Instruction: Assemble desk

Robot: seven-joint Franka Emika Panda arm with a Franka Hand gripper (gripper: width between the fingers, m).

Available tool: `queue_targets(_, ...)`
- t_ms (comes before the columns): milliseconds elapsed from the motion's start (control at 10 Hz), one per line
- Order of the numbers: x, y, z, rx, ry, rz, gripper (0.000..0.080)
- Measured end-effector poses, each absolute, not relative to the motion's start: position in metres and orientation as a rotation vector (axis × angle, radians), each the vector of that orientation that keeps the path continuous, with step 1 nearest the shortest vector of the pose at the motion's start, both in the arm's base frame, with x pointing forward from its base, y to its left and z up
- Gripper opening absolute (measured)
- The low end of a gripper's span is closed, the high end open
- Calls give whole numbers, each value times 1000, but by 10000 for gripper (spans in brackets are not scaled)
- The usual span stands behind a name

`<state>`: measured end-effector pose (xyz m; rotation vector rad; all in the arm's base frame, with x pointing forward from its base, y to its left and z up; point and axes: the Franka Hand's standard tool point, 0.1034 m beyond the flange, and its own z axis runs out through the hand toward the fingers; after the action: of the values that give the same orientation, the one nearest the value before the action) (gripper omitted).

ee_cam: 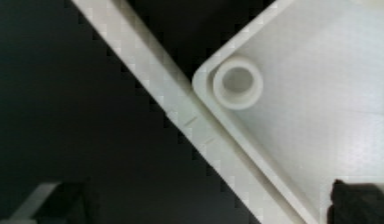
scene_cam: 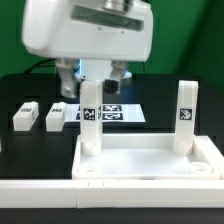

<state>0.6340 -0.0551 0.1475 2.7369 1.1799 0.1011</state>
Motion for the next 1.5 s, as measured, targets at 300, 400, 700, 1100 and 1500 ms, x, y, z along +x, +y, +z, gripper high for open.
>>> queue_targets(300,587,-118,161,2858,986,81,648)
queue_targets(400,574,-133,159,2924,806,72,648)
queue_targets(700,576,-126,157,3000,520,91,648)
queue_targets(1100,539,-136,143,3111,67,55,648)
queue_targets(1500,506,-125,116,3132,-265,40,648)
